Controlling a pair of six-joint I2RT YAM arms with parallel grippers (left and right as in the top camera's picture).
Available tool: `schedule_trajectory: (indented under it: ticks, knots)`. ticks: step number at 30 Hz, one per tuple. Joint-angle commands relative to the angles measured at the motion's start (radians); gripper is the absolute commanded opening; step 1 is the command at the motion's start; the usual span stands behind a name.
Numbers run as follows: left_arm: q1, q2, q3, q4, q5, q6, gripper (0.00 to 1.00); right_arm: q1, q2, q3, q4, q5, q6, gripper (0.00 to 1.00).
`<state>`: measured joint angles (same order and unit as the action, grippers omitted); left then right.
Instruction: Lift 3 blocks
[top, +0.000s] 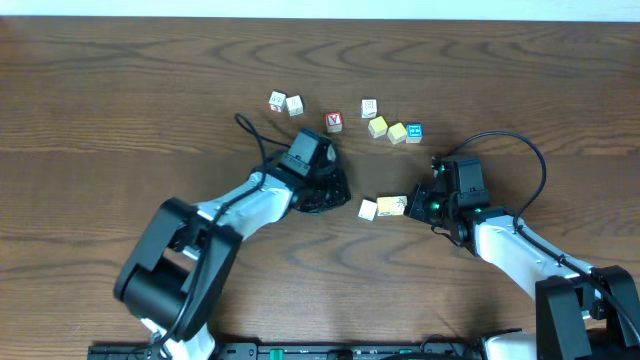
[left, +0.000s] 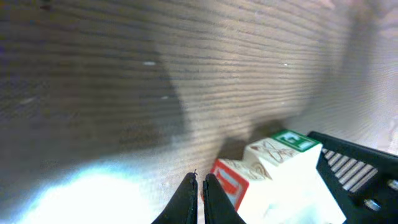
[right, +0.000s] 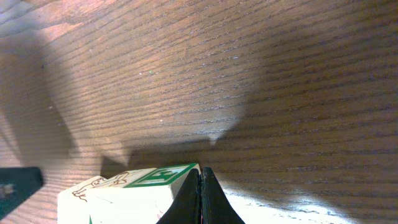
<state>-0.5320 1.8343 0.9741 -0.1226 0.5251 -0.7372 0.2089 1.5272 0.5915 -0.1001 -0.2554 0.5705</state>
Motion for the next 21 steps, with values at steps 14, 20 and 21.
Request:
schedule_trajectory:
  ticks: [14,20,21]
  knots:
    - [-0.168,-0.028,-0.008,-0.206,-0.089,-0.094,0.07,0.008,0.006,-0.005,0.003,-0.007,0.005,0.01]
    - [-0.232,-0.024,-0.008,-0.144,-0.159,-0.103,0.07,0.008,0.006,-0.005,0.003,-0.007,0.004,0.01]
    - [-0.236,-0.024,-0.008,-0.134,-0.167,-0.103,0.07,0.008,0.006,-0.005,0.003,-0.008,0.005,0.01]
